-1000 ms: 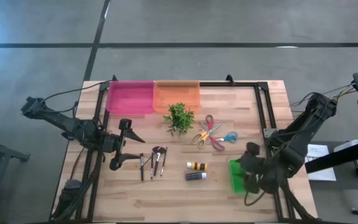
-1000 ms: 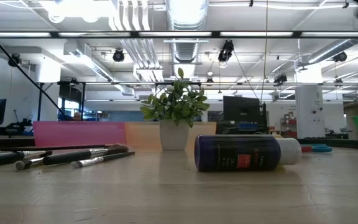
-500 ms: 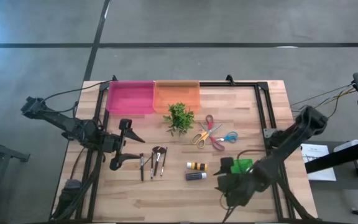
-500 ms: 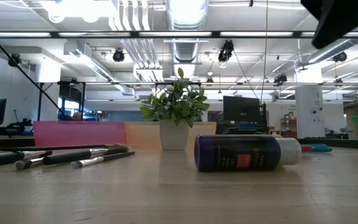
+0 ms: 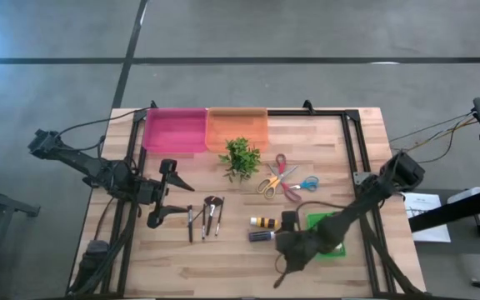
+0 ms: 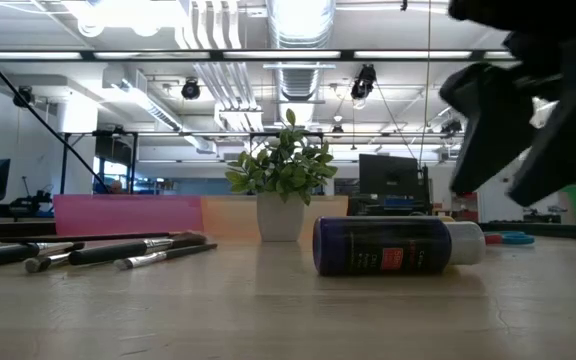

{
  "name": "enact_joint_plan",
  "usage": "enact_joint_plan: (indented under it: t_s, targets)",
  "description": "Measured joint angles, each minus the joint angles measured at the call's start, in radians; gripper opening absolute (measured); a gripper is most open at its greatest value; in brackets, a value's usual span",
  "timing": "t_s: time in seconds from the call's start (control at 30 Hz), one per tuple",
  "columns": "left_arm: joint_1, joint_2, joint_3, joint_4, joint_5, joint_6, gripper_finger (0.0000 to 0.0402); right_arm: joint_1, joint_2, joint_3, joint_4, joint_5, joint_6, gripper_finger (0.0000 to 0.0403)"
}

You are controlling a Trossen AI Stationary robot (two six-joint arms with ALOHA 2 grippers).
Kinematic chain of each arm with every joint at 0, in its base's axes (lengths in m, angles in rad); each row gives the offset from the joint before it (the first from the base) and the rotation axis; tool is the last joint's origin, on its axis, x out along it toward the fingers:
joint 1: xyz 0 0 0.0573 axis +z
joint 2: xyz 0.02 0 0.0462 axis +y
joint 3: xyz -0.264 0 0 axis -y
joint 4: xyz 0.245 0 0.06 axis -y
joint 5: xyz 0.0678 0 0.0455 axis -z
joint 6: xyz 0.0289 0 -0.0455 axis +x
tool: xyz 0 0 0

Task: Pick & Place Paint Supplies
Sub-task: Put the blue paint bottle into the green bin

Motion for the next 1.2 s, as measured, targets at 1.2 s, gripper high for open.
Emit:
enact_joint_plan:
  t_s: [1.2]
  targets:
    - [0.0, 0.0, 0.0, 0.001, 0.0, 0.0, 0.0287, -0.081, 0.036, -0.051, 0.111, -0.065, -0.03, 0.0251]
